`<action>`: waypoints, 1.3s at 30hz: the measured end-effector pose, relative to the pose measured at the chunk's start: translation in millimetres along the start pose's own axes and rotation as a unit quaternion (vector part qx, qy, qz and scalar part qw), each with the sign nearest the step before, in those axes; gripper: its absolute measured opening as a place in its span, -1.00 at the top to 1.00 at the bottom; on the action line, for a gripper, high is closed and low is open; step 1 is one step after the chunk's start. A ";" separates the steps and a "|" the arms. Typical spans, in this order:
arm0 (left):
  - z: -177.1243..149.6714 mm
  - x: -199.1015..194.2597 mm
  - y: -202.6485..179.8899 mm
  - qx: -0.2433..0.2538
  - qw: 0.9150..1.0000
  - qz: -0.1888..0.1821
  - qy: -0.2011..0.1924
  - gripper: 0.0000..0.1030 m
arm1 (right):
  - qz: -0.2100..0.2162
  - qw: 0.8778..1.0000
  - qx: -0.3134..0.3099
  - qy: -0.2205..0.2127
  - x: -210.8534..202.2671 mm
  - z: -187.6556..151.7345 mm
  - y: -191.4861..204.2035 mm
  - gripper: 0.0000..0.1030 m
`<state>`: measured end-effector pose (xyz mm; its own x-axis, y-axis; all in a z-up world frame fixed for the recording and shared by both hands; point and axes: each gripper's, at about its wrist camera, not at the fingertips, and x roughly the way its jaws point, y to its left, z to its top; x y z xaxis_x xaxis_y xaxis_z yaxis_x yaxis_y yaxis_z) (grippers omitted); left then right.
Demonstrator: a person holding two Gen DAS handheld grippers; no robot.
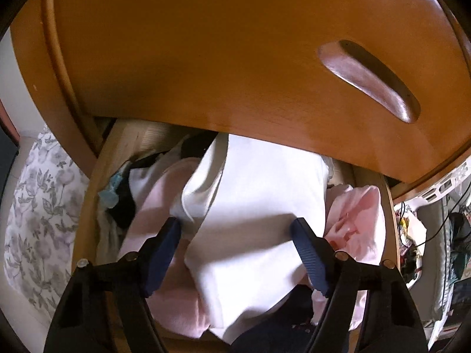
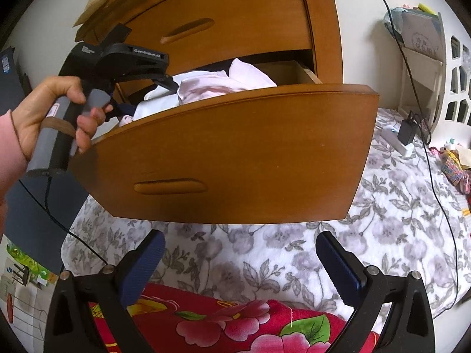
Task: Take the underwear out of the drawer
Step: 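Reach the left gripper into the open drawer and grasp the white cloth, then lift the white cloth up out of the drawer with the left gripper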
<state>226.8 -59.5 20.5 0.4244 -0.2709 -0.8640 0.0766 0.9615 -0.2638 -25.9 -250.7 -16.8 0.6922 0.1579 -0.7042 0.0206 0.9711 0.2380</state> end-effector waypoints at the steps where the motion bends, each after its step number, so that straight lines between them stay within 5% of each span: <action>1: 1.3 1.6 1.2 -0.006 1.000 -0.003 0.001 -0.52 | 0.000 1.000 0.001 0.001 0.2 -0.4 -0.2 -1.00; 8: 7.0 9.8 -3.6 -0.021 1.000 -0.011 0.018 -0.33 | -0.001 1.000 0.004 0.002 1.1 -1.0 -0.8 -1.00; 11: 5.0 8.6 -10.0 -0.012 1.000 -0.011 0.019 -0.11 | -0.003 1.000 0.003 0.002 0.4 -0.9 0.0 -1.00; 16: -5.1 -5.5 -10.0 -0.006 1.000 -0.018 -0.006 0.55 | -0.004 1.000 0.008 0.002 -0.3 -1.4 -1.6 -1.00; 19: -12.2 -20.2 -9.7 0.000 0.999 -0.039 -0.027 0.72 | -0.005 1.000 0.010 0.003 0.2 -1.8 -2.1 -1.00; 30: -40.3 -78.9 -14.1 0.019 0.991 -0.098 -0.086 0.86 | -0.008 1.000 0.013 0.005 -0.1 -2.3 -2.4 -1.00; 39: -37.8 -136.4 -19.6 0.033 0.981 -0.097 -0.165 0.87 | -0.011 1.000 0.013 0.004 -0.7 -2.4 -1.9 -1.00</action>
<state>133.3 -43.1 127.3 0.6647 -0.4304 -0.6107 0.2381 0.8968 -0.3729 -28.2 -252.2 -18.4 0.6850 0.1386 -0.7152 0.0544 0.9693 0.2399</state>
